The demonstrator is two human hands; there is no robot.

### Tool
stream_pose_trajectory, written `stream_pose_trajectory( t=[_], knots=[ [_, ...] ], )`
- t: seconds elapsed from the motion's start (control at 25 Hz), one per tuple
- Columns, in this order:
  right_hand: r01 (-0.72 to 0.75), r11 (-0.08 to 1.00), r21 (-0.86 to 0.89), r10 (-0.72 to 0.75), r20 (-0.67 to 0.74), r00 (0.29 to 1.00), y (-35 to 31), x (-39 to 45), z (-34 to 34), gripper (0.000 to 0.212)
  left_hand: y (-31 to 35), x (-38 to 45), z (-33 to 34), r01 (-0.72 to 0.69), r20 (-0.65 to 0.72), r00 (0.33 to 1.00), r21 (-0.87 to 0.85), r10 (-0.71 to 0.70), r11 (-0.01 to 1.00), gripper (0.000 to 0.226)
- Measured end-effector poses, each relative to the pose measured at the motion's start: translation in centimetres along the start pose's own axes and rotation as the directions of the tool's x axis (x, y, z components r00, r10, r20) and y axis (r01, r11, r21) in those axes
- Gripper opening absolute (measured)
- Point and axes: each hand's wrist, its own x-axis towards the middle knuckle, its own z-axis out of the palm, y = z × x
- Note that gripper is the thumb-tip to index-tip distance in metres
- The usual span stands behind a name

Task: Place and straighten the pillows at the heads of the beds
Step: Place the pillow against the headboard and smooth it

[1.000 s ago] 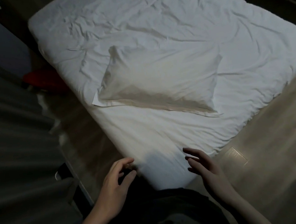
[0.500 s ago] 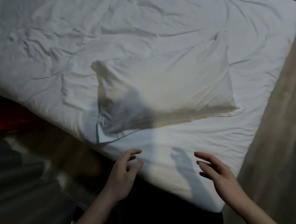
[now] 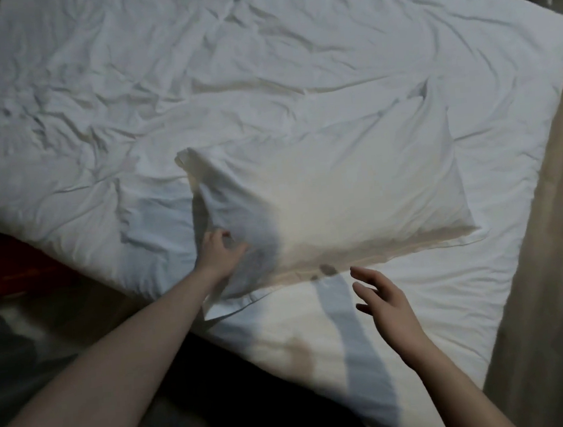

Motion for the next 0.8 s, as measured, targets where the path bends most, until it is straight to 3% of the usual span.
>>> stream_pose_trajectory(
  t=[0.08,0.16,0.24,0.36,0.44,0.52,0.68,0.8],
  knots=[
    [-0.003,1.0,0.022,0.004,-0.026,1.0,1.0,2.8,0.7,0.027,0.0,3.3,0.8,0.161,-0.015,0.987,-0.035,-0.162,0.986,0.105],
    [-0.016,0.999,0.033,0.018,-0.042,0.999,2.4,5.4,1.1,0.025,0.3,5.7,1.8,0.29,0.024,0.957,-0.189,-0.291,0.938,0.141],
    [-0.023,1.0,0.002,0.023,-0.039,0.999,3.8,7.2,1.0,0.027,0.7,7.3,3.1,0.33,0.039,0.941,-0.335,-0.337,0.882,0.147],
    [0.021,0.997,-0.079,-0.024,-0.044,0.999,4.2,8.1,0.6,0.033,1.4,7.7,2.7,0.265,0.023,0.963,-0.263,-0.268,0.928,0.102],
    [0.127,0.983,-0.136,-0.138,-0.08,0.987,2.6,7.8,0.2,0.031,2.3,6.0,1.3,0.141,0.009,0.99,-0.159,-0.141,0.977,0.066],
    [0.242,0.942,-0.234,-0.277,-0.13,0.952,-0.4,7.8,-0.3,0.028,3.4,1.9,-0.4,0.047,0.041,0.998,-0.165,-0.04,0.985,0.038],
    [0.422,0.762,-0.492,-0.516,-0.065,0.854,-7.8,10.4,-1.1,0.039,4.2,-7.9,-1.4,-0.037,0.216,0.97,-0.312,0.108,0.949,0.026],
    [0.466,0.596,-0.654,-0.509,0.141,0.849,-12.7,13.6,0.3,0.055,2.2,-14.2,-2.5,-0.019,0.317,0.939,-0.337,0.132,0.941,0.025]
  ],
)
